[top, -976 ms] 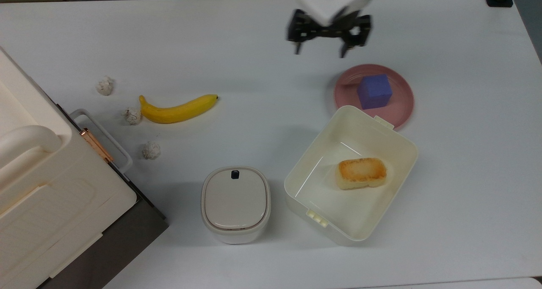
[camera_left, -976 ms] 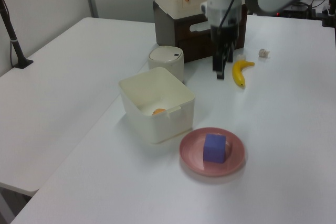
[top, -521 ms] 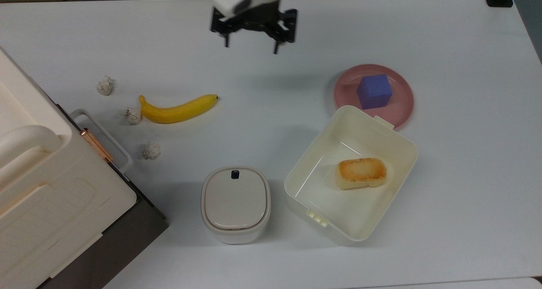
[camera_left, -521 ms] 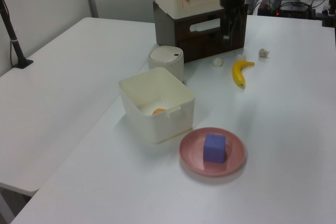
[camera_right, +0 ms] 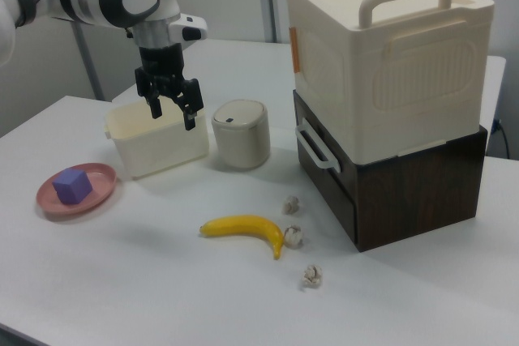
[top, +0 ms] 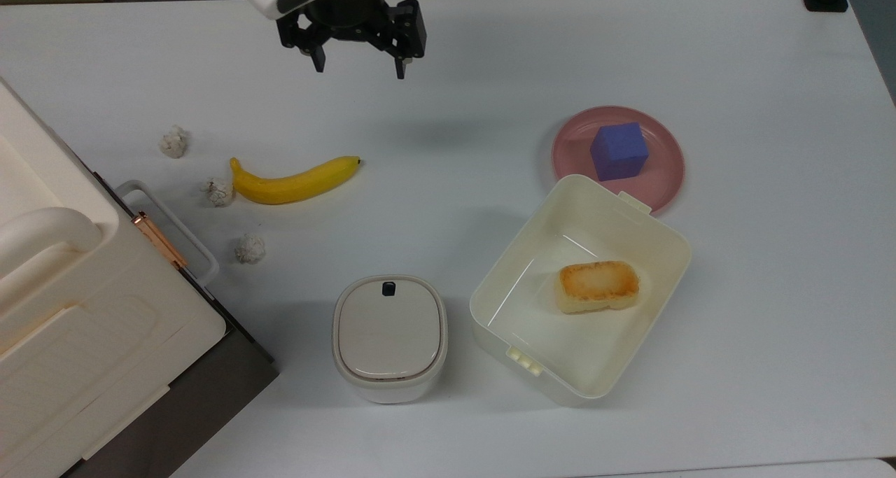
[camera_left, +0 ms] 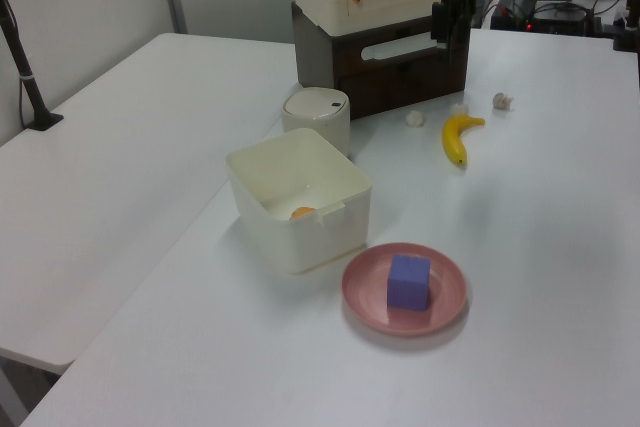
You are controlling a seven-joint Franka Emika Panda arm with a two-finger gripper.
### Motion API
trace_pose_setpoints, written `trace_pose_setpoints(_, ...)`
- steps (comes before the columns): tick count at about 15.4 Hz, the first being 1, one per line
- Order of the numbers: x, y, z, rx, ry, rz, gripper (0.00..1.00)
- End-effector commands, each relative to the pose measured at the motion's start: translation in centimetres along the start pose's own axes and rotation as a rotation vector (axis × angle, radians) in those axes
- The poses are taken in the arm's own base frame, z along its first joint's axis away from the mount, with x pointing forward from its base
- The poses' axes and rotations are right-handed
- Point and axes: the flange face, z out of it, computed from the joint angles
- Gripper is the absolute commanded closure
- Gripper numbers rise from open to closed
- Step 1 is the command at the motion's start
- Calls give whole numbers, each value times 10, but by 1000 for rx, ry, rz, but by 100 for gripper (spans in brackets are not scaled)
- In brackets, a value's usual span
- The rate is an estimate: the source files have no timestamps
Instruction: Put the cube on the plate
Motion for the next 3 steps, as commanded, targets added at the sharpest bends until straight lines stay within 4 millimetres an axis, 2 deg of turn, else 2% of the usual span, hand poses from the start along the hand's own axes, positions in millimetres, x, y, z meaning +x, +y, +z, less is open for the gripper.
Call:
trace_pose_setpoints(1,-6,-5,-13,20,10,-19,0)
trace_pose_setpoints(3,-6,-6,-13,17,10,-20,0)
